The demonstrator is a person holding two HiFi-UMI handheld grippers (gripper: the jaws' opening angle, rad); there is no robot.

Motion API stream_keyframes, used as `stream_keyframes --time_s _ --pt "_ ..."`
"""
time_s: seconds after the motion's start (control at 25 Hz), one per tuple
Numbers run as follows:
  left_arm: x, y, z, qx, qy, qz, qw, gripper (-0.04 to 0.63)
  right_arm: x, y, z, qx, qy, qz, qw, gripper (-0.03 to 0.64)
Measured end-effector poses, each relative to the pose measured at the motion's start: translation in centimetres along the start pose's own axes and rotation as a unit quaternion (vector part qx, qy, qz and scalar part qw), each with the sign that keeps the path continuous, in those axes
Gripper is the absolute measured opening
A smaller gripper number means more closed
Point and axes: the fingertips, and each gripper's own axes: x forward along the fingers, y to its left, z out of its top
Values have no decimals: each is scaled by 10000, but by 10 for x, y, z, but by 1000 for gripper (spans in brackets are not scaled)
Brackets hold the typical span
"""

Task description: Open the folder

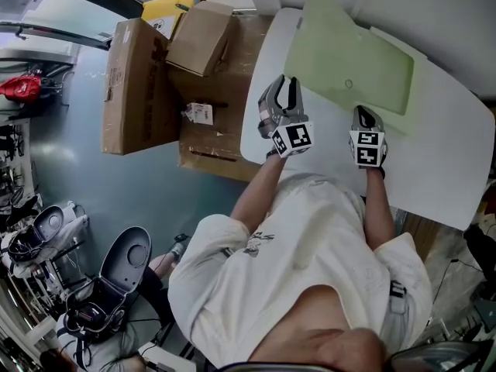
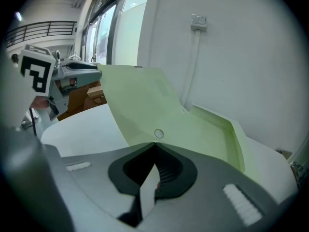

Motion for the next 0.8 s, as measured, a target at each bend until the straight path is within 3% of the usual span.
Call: stream_keyframes --time_s 0.44,0.52,0.8 --pt "13 13 -53 -139 550 168 9982 156 -1 2 1 -26 -27 -36 10000 2" --pt "17 13 -64 -37 695 140 9975 190 -1 1 0 -21 -22 -43 10000 1" --pt "34 -2 -101 466 1172 -341 9914 198 1 4 -1 12 -44 -27 10000 1"
